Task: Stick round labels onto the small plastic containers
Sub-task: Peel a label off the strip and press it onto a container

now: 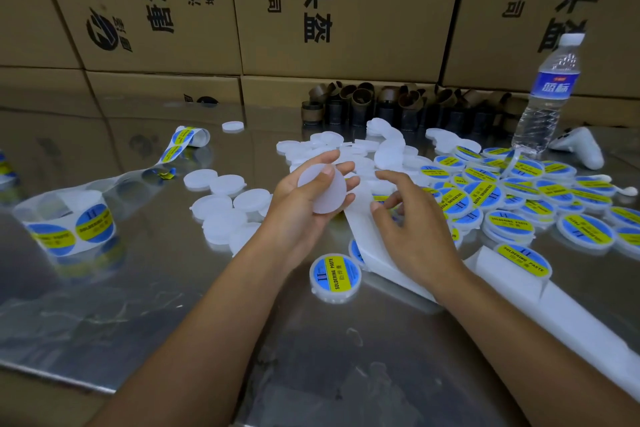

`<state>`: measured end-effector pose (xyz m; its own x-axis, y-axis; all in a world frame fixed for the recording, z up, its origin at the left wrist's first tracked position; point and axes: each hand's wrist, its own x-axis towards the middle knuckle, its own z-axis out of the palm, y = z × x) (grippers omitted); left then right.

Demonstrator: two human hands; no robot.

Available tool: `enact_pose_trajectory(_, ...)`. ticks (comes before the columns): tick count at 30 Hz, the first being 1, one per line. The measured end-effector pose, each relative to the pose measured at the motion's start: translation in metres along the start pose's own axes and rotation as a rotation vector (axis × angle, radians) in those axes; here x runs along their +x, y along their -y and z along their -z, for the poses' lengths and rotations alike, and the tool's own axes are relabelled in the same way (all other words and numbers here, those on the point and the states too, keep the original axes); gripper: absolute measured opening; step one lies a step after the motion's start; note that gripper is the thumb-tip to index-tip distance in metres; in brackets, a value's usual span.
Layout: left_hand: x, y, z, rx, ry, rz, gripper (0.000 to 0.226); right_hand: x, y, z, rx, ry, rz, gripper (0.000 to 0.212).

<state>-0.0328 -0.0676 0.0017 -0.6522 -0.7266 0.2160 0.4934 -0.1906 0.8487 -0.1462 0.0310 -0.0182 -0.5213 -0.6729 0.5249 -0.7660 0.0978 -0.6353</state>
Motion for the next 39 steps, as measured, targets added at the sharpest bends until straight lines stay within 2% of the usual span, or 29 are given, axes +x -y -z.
enact_pose_trajectory(8, 0.003, 0.003, 0.005, 0.082, -0.324, 0.155, 0.018, 0.002, -0.004, 0.002, -0.052, 0.095, -0.017, 0.053)
enact_pose_trajectory(11, 0.003, 0.004, 0.005, 0.116, -0.356, 0.194, 0.017, 0.005, -0.006, 0.004, -0.119, 0.056, -0.039, 0.055)
enact_pose_trajectory(18, 0.002, 0.004, 0.003, 0.165, -0.376, 0.252, 0.018, 0.005, -0.005, 0.000, -0.264, 0.164, 0.009, 0.042)
enact_pose_trajectory(22, 0.001, 0.004, 0.001, 0.157, -0.371, 0.261, 0.016, 0.006, 0.001, 0.001, -0.035, 0.064, -0.006, 0.029)
enact_pose_trajectory(26, 0.002, 0.003, 0.000, 0.163, -0.376, 0.288, 0.017, 0.006, 0.005, 0.002, 0.252, -0.017, -0.130, 0.020)
enact_pose_trajectory(29, 0.002, 0.003, 0.002, 0.156, -0.379, 0.303, 0.014, 0.008, 0.009, 0.006, 0.349, -0.023, -0.151, 0.022)
enact_pose_trajectory(32, 0.001, 0.004, 0.002, 0.140, -0.357, 0.331, 0.008, 0.010, 0.015, 0.013, 0.551, -0.049, -0.163, 0.029)
enact_pose_trajectory(36, 0.001, 0.006, 0.002, 0.134, -0.241, 0.356, 0.037, 0.008, 0.019, 0.017, 0.682, 0.014, -0.192, 0.028)
enact_pose_trajectory(39, 0.001, 0.006, 0.002, 0.070, -0.194, 0.363, 0.046, 0.008, 0.022, 0.018, 0.773, 0.078, -0.200, 0.035)
